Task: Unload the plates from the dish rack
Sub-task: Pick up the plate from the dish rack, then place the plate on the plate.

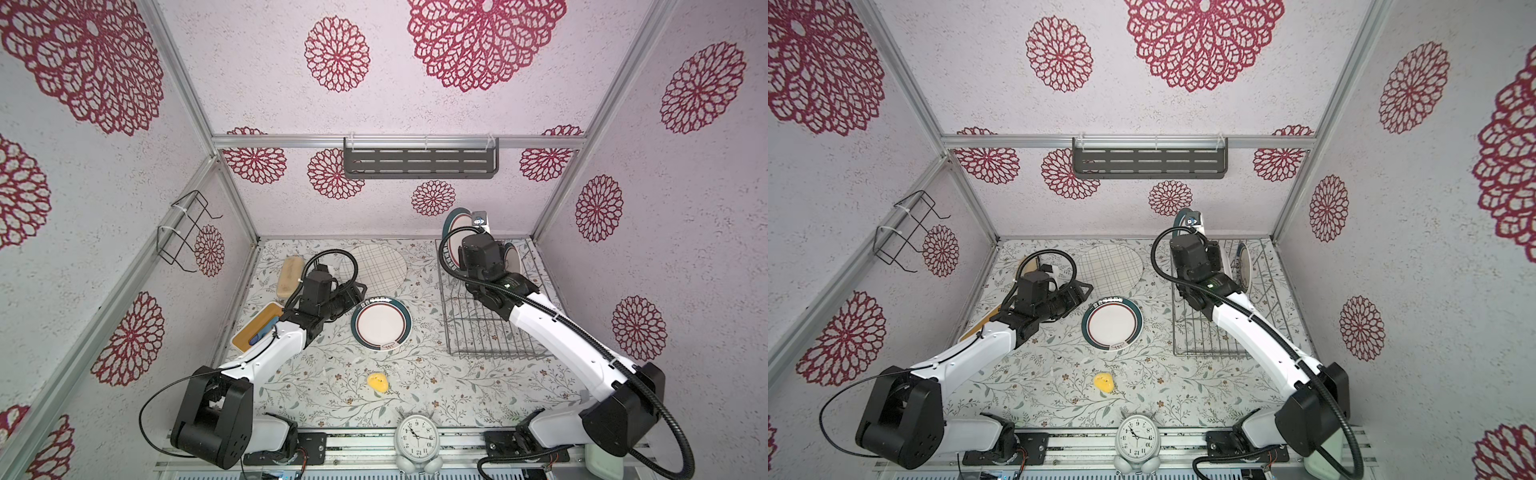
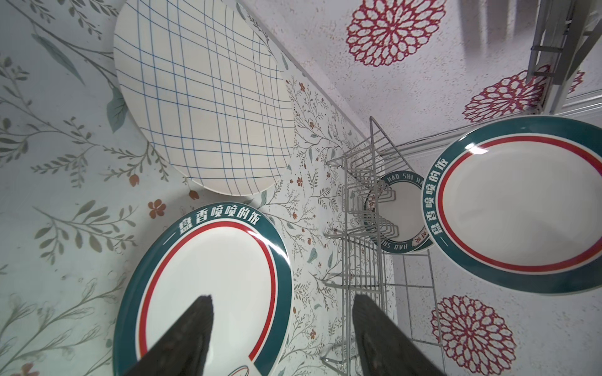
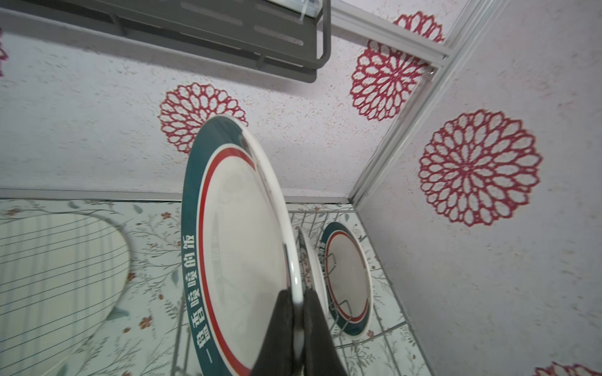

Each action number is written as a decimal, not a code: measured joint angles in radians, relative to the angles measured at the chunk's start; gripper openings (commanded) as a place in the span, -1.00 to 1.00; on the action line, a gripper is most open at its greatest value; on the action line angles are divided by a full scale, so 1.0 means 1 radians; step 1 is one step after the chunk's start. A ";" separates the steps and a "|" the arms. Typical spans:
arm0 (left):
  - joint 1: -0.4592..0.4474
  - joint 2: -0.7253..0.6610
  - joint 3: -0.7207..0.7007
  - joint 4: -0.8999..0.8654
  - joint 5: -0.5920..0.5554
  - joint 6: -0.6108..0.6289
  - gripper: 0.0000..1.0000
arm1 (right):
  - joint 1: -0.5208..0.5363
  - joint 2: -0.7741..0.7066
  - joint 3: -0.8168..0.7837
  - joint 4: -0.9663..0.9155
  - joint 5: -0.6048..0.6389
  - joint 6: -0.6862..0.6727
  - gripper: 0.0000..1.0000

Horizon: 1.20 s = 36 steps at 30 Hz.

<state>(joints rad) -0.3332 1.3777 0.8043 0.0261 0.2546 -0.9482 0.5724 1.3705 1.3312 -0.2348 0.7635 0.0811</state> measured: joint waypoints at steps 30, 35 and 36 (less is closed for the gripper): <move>-0.062 0.087 0.067 0.156 0.067 -0.092 0.45 | -0.156 -0.103 -0.435 0.407 -0.831 0.787 -1.00; -0.079 0.091 0.069 0.196 0.069 -0.114 0.45 | -0.156 -0.103 -0.494 0.486 -0.793 0.903 -1.00; -0.082 0.093 0.073 0.204 0.069 -0.119 0.45 | -0.156 -0.103 -0.506 0.506 -0.782 0.927 -1.00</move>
<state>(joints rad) -0.4149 1.4712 0.8776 0.2306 0.3237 -1.0672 0.4164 1.2678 0.8253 0.2714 -0.0189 1.0080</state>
